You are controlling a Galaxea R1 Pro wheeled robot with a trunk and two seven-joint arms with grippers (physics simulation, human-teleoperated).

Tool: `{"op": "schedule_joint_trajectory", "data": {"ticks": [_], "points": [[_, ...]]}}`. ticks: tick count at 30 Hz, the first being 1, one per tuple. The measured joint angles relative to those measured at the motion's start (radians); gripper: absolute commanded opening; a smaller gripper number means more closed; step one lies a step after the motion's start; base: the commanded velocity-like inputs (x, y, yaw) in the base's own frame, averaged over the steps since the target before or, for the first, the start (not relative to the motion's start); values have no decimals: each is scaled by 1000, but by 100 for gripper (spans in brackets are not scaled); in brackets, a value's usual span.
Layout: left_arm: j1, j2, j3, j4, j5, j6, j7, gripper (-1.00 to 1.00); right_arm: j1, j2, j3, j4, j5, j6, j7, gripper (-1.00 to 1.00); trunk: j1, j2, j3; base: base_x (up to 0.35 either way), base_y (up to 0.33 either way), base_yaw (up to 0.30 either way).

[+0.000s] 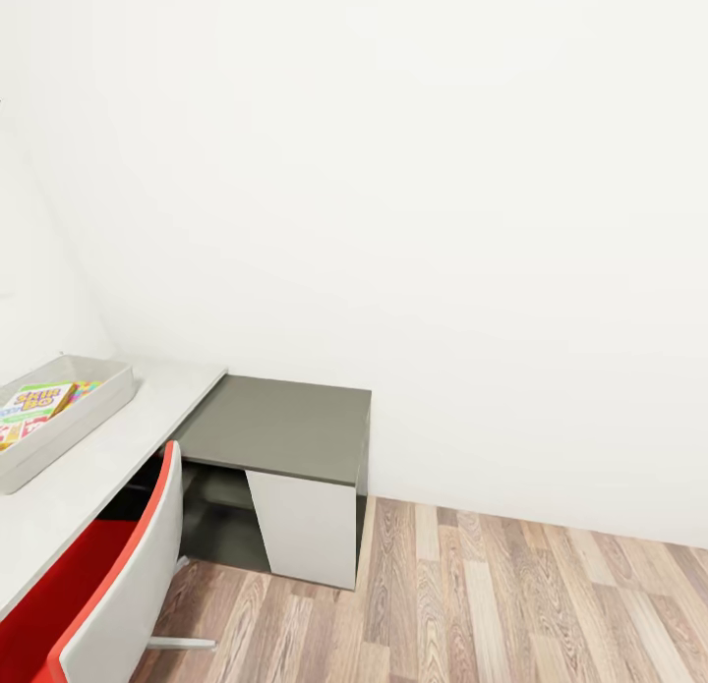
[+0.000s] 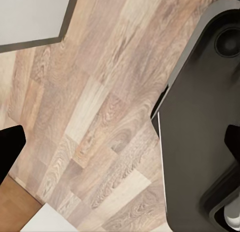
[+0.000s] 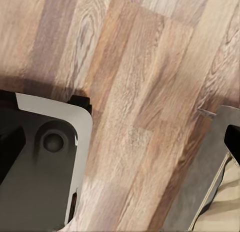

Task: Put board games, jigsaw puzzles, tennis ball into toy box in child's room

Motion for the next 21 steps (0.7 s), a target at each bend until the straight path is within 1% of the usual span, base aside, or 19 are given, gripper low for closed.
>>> {"op": "schedule_joint_trajectory", "data": {"ticks": [2,4,7,8,9,10,13,16,21], "points": [[0,1,0,0,0,0,0,100,1,3,-2,25,-3,-54,-1,100,0,0,1,0,0,4],[1,1,0,0,0,0,0,100,1,7,-4,50,-1,-86,-3,100,0,0,2,0,0,3],[1,1,0,0,0,-1,0,100,3,42,-6,112,-1,-116,-3,100,0,0,2,0,0,1],[1,1,0,0,0,-1,0,100,4,65,-5,140,0,-122,-4,100,0,0,2,0,0,0],[1,1,0,0,0,-1,0,100,5,78,-7,152,1,-124,-4,100,0,0,2,0,0,0],[1,1,0,0,0,-1,0,100,10,99,-6,169,1,-128,-4,100,0,0,2,0,0,0],[1,1,0,0,0,-1,0,100,14,129,-8,186,1,-134,-4,100,0,0,2,0,0,0],[1,1,0,0,0,-1,0,100,16,142,-9,192,-1,-138,-4,100,0,0,2,0,0,0],[1,1,0,0,1,-3,0,100,18,142,-10,196,-1,-141,-4,100,0,0,2,0,0,0]]}}
